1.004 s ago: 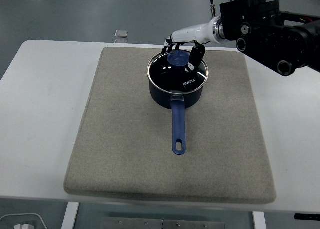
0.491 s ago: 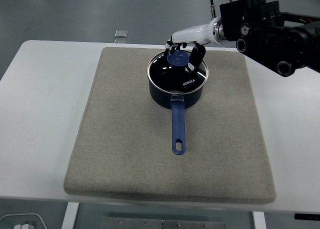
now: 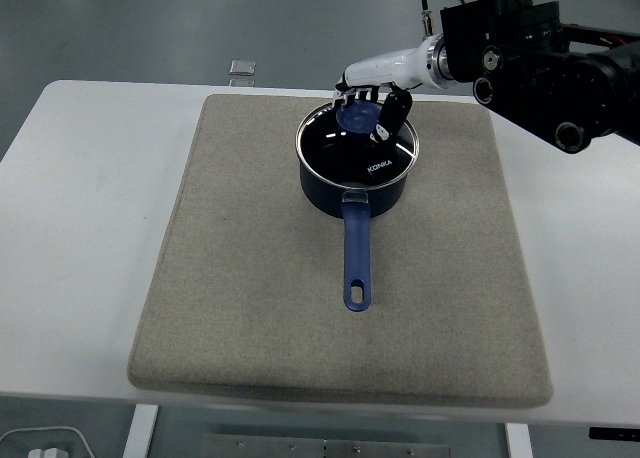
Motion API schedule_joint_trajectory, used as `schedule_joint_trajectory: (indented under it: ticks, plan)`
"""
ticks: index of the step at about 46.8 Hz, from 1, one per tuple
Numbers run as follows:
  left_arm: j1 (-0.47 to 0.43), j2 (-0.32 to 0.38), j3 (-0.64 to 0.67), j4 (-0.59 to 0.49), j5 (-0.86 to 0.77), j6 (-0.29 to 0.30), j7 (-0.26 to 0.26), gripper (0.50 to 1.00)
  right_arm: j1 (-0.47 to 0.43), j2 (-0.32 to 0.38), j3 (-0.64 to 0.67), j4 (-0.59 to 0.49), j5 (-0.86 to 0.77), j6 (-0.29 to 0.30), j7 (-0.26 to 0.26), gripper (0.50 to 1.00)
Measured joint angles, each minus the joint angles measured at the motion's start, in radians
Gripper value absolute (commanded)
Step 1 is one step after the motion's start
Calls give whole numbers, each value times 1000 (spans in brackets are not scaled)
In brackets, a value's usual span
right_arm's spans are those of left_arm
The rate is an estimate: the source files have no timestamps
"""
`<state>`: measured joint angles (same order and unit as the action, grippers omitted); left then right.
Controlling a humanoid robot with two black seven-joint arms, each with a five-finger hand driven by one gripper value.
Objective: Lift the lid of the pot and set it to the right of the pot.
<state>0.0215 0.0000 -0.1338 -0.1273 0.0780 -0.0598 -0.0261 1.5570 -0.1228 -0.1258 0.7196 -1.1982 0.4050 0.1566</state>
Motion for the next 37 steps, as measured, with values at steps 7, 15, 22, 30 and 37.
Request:
schedule_joint_trajectory:
  ticks: [7, 15, 22, 30, 37]
  plan:
    - [0, 0, 0, 0, 0, 0, 0, 1000, 0, 0, 0, 0, 0, 1, 0, 674]
    - [0, 0, 0, 0, -1, 0, 0, 1000, 0, 0, 3, 0, -1, 8, 0, 625]
    - [0, 0, 0, 0, -1, 0, 0, 1000, 4, -4, 7, 0, 11, 13, 0, 613]
    - [0, 0, 0, 0, -1, 0, 0, 1000, 19, -9, 15, 0, 18, 33, -2, 521]
    - [0, 0, 0, 0, -1, 0, 0, 1000, 29, -11, 17, 0, 19, 43, -2, 500]
